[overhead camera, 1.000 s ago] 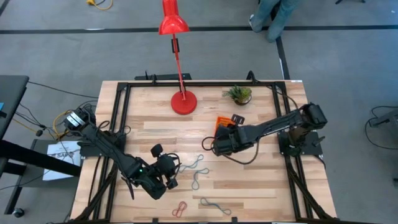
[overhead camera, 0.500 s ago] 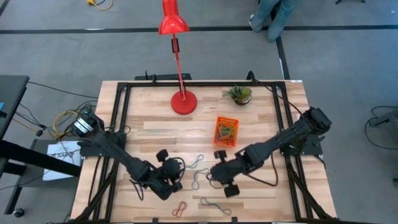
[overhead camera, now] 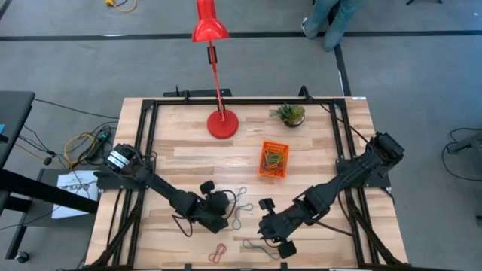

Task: Pick and place items into bin
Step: Put the top blue rubberband into the orange basket

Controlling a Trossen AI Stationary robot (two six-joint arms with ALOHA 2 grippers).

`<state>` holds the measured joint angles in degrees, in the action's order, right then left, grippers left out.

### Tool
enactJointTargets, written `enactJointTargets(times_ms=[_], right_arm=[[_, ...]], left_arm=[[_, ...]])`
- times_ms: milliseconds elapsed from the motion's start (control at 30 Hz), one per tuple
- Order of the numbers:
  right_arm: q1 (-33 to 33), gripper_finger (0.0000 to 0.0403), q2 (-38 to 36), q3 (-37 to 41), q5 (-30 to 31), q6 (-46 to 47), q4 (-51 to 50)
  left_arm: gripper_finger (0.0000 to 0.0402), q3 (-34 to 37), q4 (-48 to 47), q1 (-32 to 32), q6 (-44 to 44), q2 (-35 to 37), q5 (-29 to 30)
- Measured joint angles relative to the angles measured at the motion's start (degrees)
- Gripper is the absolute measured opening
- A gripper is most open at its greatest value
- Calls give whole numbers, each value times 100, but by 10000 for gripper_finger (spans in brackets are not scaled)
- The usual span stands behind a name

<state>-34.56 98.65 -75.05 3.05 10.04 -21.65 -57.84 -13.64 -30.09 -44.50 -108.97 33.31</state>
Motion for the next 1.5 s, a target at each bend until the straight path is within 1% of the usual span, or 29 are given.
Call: enactJointTargets(times_ms=[67, 167, 267, 367, 433, 467, 533, 667, 733, 800, 900, 1000, 1067, 1167, 1233, 1267, 1367, 1433, 1500], right_arm=[[-19, 77, 0, 0, 2, 1, -20], [-31, 77, 0, 0, 1, 2, -34], [-18, 77, 2, 0, 2, 1, -44], [-18, 77, 2, 0, 4, 2, -39], [-18, 77, 2, 0, 4, 26, -37], [-19, 77, 2, 0, 4, 51, -38], [-20, 77, 2, 0, 3, 129, -84], [-20, 77, -33, 0, 114, 346, -523], [-20, 77, -162, 2, 191, 345, -784], [-20, 77, -394, 2, 369, 348, -1125], [-20, 77, -797, 0, 883, 287, -1628], [-19, 77, -1326, 0, 1429, 153, -2206], [-18, 77, -1720, 72, 1609, 104, -2463], [-9, 77, -2343, 412, 1499, -110, -2483], [-6, 77, -2793, 816, 1378, -306, -2400], [19, 77, -3014, 1057, 1360, -365, -2211], [161, 77, -3722, 1957, 1335, -356, -1680], [293, 77, -4164, 2603, 1332, -297, -1134], [438, 77, -4580, 3279, 1244, -302, -473]], left_arm=[[110, 11, 14, 32, 175, 0, -23], [108, 9, 69, 132, 434, 5, -442], [96, 4, 73, 239, 436, 32, -743], [69, -1, 87, 367, 555, 38, -972], [42, -3, 128, 459, 568, 50, -1201], [24, -4, 150, 493, 567, 50, -1252], [8, -4, 224, 541, 567, 55, -1296], [2, -40, 336, 625, 743, 143, -1300], [1, -175, 365, 702, 934, 321, -1215], [0, -380, 453, 809, 1257, 550, -1117], [0, -686, 391, 1048, 1905, 798, -1074], [0, -1109, 416, 1395, 2709, 922, -1075], [0, -1427, 448, 1668, 3228, 927, -1210], [0, -1755, 466, 2125, 3772, 877, -1553], [0, -1848, 618, 2451, 4048, 839, -1702], [0, -1855, 688, 2607, 4150, 839, -1818], [0, -1887, 1076, 3070, 4277, 770, -2423], [0, -1864, 1080, 3320, 4232, 711, -2695], [0, -1888, 1298, 3509, 4220, 507, -2993]])
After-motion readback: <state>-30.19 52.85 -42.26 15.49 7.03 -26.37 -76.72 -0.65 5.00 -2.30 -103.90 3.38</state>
